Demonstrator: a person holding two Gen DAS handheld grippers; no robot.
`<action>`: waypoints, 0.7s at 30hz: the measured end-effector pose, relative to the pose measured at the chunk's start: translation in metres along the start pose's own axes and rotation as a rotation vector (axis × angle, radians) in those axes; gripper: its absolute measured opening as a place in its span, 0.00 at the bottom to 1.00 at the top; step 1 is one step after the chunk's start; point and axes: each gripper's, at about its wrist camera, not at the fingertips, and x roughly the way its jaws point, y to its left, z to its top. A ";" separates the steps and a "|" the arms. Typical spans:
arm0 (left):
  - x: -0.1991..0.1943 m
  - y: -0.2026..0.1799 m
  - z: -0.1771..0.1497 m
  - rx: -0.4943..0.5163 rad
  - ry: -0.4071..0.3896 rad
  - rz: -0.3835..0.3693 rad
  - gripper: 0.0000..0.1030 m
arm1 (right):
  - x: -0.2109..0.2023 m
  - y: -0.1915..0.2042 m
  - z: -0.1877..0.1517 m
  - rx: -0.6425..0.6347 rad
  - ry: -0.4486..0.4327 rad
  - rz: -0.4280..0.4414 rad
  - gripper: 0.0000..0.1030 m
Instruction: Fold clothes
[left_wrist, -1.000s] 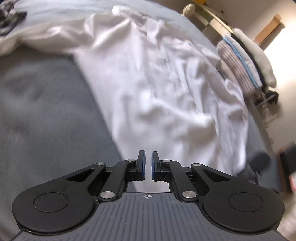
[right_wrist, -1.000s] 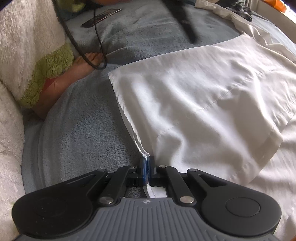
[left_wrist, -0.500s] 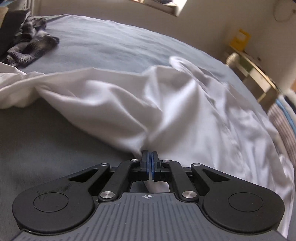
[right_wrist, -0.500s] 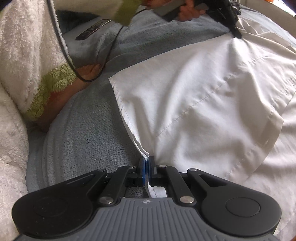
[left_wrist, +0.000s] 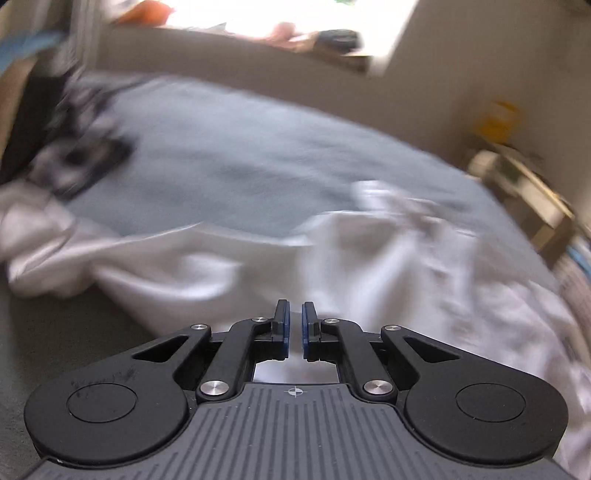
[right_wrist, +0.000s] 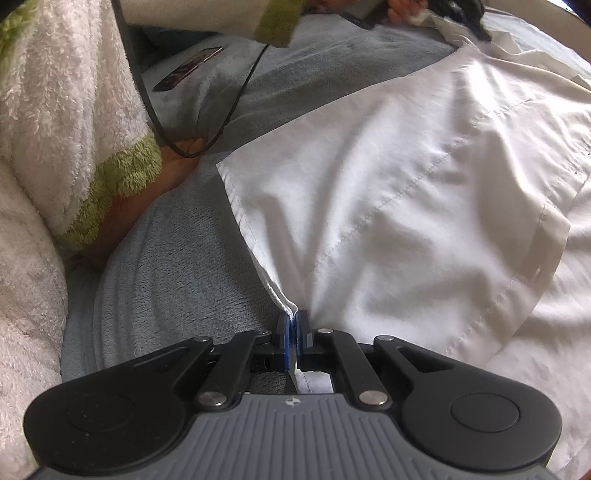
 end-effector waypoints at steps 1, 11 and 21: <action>-0.004 -0.014 -0.003 0.040 0.021 -0.069 0.05 | 0.002 0.000 0.001 0.003 -0.001 0.002 0.03; 0.054 -0.121 -0.064 0.449 0.335 -0.224 0.07 | 0.002 -0.001 0.003 -0.014 0.003 0.005 0.03; 0.098 -0.113 -0.032 0.395 0.206 -0.098 0.08 | -0.003 -0.008 -0.003 0.028 -0.020 0.020 0.03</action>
